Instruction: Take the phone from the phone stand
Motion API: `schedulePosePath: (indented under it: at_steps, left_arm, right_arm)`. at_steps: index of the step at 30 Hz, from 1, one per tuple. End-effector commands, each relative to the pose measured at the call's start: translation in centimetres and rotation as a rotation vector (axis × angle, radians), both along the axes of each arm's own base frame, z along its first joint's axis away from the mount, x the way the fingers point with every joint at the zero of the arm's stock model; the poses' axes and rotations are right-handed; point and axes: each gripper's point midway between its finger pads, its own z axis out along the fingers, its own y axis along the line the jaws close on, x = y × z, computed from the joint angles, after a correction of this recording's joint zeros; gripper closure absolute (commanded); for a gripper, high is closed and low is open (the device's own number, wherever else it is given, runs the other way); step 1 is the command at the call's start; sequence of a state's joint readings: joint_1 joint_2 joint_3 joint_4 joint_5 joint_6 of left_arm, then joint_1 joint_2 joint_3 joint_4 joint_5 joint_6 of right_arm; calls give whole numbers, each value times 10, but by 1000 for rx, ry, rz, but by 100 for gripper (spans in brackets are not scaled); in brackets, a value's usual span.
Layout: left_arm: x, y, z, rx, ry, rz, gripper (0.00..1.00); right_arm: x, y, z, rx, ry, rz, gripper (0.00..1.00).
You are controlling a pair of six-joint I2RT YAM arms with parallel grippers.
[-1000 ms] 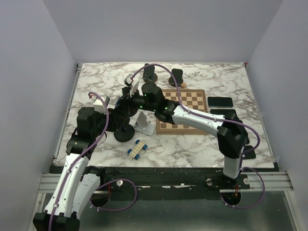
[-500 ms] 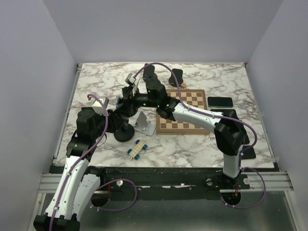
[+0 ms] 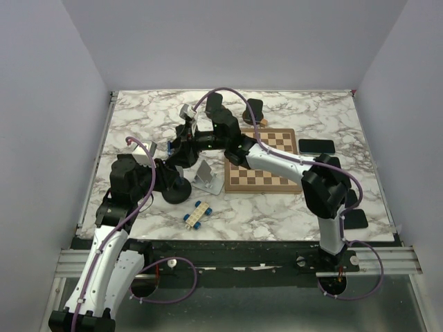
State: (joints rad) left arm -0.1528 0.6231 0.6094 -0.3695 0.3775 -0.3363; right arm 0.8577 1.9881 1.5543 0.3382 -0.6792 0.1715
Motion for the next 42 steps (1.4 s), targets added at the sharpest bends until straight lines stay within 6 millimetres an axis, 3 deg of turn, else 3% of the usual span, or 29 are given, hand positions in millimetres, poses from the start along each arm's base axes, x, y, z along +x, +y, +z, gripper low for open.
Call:
schedulePosePath:
  at_steps: [1, 11, 22, 29, 36, 40, 42]
  left_arm:
    - [-19, -8, -14, -7, 72, -63, 100]
    - [-19, -6, -18, 2, 81, -60, 100]
    - [-18, -6, -18, 1, 81, -52, 100]
    - [-17, -6, -16, -9, 85, -43, 100]
    - [-16, 1, -7, -1, 57, 0, 99]
    - [-15, 7, -5, 8, 66, 39, 92]
    - [-15, 13, -2, 19, 64, 74, 78]
  right_arm:
    - [20, -6, -16, -31, -34, 30, 99]
    - [10, -3, -15, -28, -30, 135, 99]
    - [-1, -10, 7, 29, 7, 129, 99]
    - [-15, -22, 50, 144, 119, 76, 99]
    - [-53, -35, 95, 228, 169, 113, 99]
    - [-58, -46, 101, 237, 209, 65, 99]
    - [-53, -53, 99, 225, 202, 5, 99]
